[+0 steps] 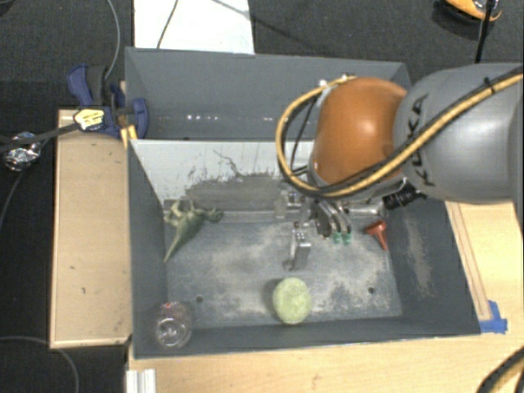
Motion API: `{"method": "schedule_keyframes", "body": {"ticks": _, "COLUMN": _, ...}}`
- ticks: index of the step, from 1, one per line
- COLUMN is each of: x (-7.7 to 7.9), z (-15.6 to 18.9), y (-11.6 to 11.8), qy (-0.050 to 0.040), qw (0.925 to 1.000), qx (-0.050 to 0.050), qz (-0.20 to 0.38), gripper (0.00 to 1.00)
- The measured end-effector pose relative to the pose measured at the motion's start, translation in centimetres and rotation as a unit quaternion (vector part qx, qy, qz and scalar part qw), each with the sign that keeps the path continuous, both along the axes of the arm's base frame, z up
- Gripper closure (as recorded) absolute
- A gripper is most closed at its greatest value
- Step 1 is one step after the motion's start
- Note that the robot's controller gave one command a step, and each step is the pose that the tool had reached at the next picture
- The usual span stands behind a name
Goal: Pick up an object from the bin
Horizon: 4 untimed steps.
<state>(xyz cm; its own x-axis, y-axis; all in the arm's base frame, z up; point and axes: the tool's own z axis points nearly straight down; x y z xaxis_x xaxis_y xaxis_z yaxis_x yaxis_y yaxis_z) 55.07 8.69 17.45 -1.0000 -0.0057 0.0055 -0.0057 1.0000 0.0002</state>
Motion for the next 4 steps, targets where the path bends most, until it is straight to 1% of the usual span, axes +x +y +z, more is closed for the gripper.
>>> {"method": "schedule_keyframes", "body": {"ticks": 1, "x": 0.2, "z": 0.5, "y": 0.0, "qy": -0.0040, "qw": 1.0000, "qx": 0.000, "qz": -0.001, "gripper": 0.00}}
{"method": "schedule_keyframes", "body": {"ticks": 2, "x": -0.5, "z": -1.8, "y": -1.0, "qy": -0.0078, "qw": 0.9975, "qx": 0.001, "qz": 0.071, "gripper": 0.00}}
{"method": "schedule_keyframes", "body": {"ticks": 3, "x": -1.8, "z": -6.0, "y": -1.9, "qy": -0.0032, "qw": 0.9845, "qx": 0.000, "qz": 0.175, "gripper": 0.00}}
{"method": "schedule_keyframes", "body": {"ticks": 4, "x": -3.1, "z": -7.5, "y": -2.4, "qy": -0.0055, "qw": 0.9900, "qx": 0.001, "qz": 0.141, "gripper": 0.00}}
